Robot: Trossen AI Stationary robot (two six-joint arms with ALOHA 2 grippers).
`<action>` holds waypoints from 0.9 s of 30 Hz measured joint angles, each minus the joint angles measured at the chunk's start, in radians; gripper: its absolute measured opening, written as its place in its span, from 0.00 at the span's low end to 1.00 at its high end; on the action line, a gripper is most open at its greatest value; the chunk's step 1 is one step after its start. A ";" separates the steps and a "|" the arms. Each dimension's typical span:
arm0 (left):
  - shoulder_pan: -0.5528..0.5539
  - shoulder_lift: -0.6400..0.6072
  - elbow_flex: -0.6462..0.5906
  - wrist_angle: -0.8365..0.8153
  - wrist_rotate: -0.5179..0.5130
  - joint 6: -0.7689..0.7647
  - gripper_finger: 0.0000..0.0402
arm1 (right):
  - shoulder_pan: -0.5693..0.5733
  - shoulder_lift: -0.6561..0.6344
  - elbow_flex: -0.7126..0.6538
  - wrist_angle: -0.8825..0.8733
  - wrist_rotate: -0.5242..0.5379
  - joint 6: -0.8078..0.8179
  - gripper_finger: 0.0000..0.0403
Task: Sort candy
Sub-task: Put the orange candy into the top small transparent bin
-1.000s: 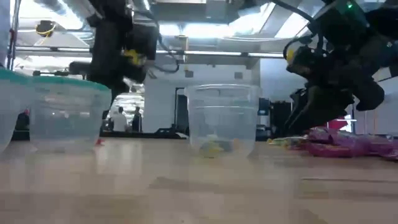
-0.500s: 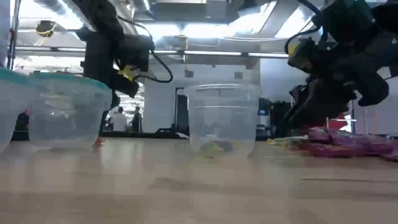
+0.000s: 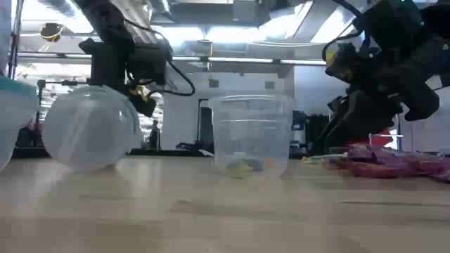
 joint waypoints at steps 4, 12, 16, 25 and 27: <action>0.000 0.000 0.000 0.000 0.006 -0.002 0.31 | 0.000 0.000 0.000 -0.002 0.002 0.001 0.31; -0.001 0.004 0.025 -0.050 -0.048 -0.023 0.06 | 0.000 0.000 0.000 -0.006 0.002 0.020 0.31; 0.000 -0.011 0.089 -0.137 -0.173 -0.005 0.06 | 0.000 -0.003 0.000 -0.008 0.002 0.059 0.31; -0.029 -0.064 0.334 -0.257 -0.320 0.008 0.06 | 0.001 -0.031 0.015 -0.023 0.018 0.107 0.31; -0.058 -0.065 0.401 -0.225 -0.308 -0.012 0.06 | 0.001 -0.032 0.031 -0.015 0.018 0.107 0.31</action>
